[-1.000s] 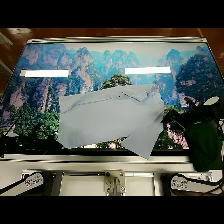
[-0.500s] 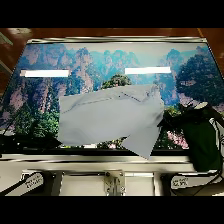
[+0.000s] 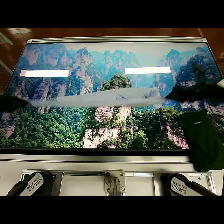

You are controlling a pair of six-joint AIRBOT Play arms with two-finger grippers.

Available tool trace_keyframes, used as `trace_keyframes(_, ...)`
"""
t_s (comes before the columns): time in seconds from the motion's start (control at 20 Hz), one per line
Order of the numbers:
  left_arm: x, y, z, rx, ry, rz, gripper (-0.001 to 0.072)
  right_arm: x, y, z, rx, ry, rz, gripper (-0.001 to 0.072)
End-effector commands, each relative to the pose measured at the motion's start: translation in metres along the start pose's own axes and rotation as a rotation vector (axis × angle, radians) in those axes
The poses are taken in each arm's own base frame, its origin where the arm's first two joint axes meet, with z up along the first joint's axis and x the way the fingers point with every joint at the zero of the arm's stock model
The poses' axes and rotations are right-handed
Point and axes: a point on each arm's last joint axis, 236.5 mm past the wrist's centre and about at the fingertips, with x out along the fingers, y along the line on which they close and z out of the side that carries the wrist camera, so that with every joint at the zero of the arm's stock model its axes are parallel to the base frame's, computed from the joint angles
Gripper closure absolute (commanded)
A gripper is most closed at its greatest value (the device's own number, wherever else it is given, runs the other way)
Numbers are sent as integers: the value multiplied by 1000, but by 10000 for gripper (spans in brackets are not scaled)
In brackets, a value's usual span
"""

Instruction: Fold the shirts.

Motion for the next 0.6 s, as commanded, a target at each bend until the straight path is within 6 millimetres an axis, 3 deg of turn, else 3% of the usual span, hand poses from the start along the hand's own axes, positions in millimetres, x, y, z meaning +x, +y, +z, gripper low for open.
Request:
trace_keyframes(0.0, -197, -118, 141, 399, -620, 188, 672, -205, 131, 90, -429, -627, -144, 644)
trace_keyframes(0.05, -258, -159, 160, 445, -811, 210, 672, -282, 175, 96, -518, -868, -205, 644)
trace_keyframes(0.1, -316, -201, 165, 483, -989, 212, 672, -349, 212, 90, -578, -1082, -251, 644)
trace_keyframes(0.15, -356, -234, 160, 527, -1102, 209, 672, -407, 242, 69, -609, -1253, -288, 644)
trace_keyframes(0.2, -384, -262, 146, 588, -1168, 215, 672, -443, 260, 47, -621, -1353, -321, 644)
trace_keyframes(0.25, -400, -281, 132, 632, -1200, 223, 672, -467, 270, 24, -623, -1404, -361, 644)
trace_keyframes(0.3, -411, -292, 118, 659, -1217, 245, 672, -477, 270, 5, -619, -1412, -413, 644)
trace_keyframes(0.4, -416, -291, 97, 672, -1195, 324, 672, -475, 253, -23, -572, -1341, -509, 644)
trace_keyframes(0.55, -391, -261, 68, 584, -1017, 407, 672, -444, 224, -47, -517, -1150, -572, 644)
